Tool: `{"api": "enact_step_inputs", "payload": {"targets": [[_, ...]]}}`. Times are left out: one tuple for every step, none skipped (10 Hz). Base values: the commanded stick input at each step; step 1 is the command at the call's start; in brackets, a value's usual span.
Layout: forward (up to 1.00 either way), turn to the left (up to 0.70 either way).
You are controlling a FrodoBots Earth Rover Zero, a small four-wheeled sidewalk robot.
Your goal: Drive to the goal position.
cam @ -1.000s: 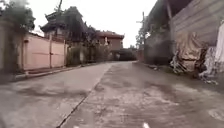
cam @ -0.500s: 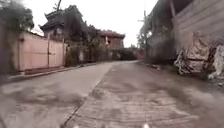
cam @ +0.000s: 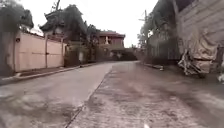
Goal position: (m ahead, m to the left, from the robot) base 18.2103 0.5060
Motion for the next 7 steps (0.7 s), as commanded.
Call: {"api": "enact_step_inputs", "payload": {"targets": [[0.7, 0.0], [0.7, 0.0], [0.7, 0.0], [0.7, 0.0], [0.7, 0.0], [0.7, 0.0], [0.7, -0.22]]}}
